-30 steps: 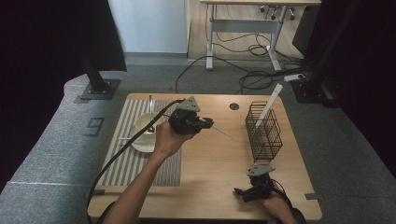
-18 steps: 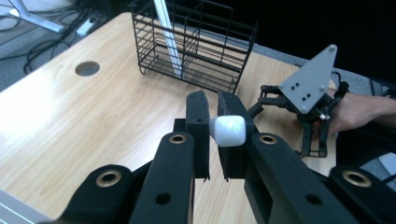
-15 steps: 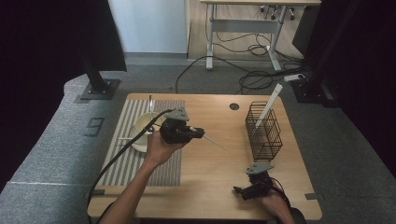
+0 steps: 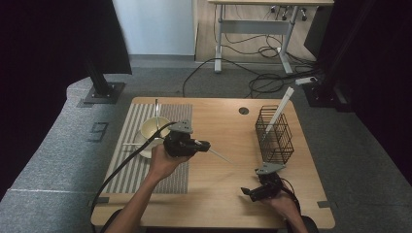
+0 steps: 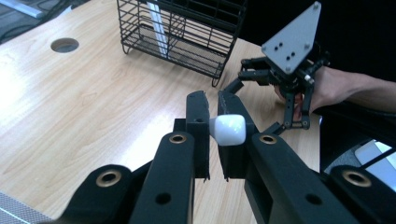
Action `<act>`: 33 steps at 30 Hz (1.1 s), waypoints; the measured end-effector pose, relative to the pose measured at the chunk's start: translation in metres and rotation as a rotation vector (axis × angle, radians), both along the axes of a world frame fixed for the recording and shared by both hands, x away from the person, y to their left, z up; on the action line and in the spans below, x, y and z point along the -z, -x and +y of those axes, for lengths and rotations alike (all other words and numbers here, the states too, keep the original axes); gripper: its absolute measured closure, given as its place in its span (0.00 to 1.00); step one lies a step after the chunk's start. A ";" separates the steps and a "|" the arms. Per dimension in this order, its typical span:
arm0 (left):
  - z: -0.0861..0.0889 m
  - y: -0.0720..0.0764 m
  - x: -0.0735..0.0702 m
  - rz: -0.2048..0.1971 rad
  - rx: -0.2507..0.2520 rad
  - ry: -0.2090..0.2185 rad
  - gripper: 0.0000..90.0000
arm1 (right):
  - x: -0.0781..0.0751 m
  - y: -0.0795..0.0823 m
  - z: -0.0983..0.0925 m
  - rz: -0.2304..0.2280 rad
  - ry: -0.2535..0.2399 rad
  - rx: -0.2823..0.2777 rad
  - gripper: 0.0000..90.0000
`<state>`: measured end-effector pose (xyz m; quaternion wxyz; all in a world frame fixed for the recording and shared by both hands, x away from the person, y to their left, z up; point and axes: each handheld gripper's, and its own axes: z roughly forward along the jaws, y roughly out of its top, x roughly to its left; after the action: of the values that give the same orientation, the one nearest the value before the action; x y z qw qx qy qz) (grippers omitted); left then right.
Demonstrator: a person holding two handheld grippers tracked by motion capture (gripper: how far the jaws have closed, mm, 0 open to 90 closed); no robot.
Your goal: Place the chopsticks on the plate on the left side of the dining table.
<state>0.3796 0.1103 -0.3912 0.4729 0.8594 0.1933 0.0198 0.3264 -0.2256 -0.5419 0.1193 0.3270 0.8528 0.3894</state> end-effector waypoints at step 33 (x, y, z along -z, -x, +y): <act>-0.006 0.006 0.019 0.076 0.073 0.048 0.93 | -0.022 -0.025 0.042 -0.078 -0.046 -0.177 0.80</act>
<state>0.3737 0.1040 -0.4100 0.4861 0.8545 0.1799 -0.0349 0.3512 -0.1838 -0.5199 0.1098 0.2375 0.8638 0.4305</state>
